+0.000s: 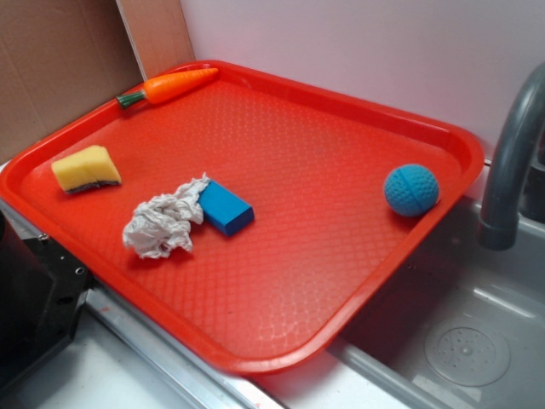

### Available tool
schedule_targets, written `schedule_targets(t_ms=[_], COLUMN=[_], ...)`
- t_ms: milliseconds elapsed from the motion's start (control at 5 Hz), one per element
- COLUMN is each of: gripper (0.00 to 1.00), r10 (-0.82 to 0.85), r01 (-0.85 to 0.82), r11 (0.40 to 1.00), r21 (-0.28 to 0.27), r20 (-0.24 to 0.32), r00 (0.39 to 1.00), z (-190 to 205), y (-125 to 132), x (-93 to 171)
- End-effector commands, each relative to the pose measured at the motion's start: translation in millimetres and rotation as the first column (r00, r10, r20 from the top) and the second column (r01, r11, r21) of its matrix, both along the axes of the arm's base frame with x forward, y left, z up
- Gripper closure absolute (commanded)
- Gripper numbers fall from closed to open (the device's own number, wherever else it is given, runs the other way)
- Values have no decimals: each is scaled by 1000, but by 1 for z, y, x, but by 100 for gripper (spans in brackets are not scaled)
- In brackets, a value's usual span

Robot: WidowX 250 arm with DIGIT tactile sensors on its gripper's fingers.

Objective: Grab the blue ball.

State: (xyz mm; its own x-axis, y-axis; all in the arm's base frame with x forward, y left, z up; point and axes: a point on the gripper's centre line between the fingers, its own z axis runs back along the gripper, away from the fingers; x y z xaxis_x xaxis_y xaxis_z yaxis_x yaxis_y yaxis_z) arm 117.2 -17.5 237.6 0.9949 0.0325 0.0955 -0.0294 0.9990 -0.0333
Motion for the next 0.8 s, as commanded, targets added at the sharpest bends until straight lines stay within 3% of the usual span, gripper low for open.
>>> schedule_targets(t_ms=[0,200,400,600], gripper=[0,0,0,0], r10=[0,-247,-479,-479], r01=[0,247,480,480], r11=[1000,969,877,877], r21=[0,-17,12,12], r20=[0,-2,-42,-42], r00=[1000,969,877,877], z=[0,-41,-67,-67], y=[0,-50,-92,-92], x=[0,50,85,85])
